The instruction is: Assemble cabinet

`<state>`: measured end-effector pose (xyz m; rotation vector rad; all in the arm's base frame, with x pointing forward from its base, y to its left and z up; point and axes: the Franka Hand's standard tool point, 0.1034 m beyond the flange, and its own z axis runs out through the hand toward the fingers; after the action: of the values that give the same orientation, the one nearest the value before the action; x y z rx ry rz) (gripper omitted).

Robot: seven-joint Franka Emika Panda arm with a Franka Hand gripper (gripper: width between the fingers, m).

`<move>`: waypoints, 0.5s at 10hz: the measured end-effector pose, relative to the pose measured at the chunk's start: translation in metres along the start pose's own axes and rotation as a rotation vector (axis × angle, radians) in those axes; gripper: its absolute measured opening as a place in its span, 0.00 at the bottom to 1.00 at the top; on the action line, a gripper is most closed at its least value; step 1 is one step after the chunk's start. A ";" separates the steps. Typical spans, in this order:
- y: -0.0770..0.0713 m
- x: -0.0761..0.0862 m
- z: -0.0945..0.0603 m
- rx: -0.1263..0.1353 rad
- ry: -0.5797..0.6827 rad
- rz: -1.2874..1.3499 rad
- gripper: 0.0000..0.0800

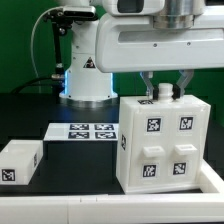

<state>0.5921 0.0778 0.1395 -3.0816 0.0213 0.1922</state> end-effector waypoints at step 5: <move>-0.001 0.007 -0.002 -0.001 0.015 0.070 0.28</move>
Offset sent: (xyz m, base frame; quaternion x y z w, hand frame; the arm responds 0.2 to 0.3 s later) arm 0.0157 0.0058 0.0003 -0.0040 0.0214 0.0322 0.9992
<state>0.5995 0.0787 0.1404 -3.0854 0.1293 0.1729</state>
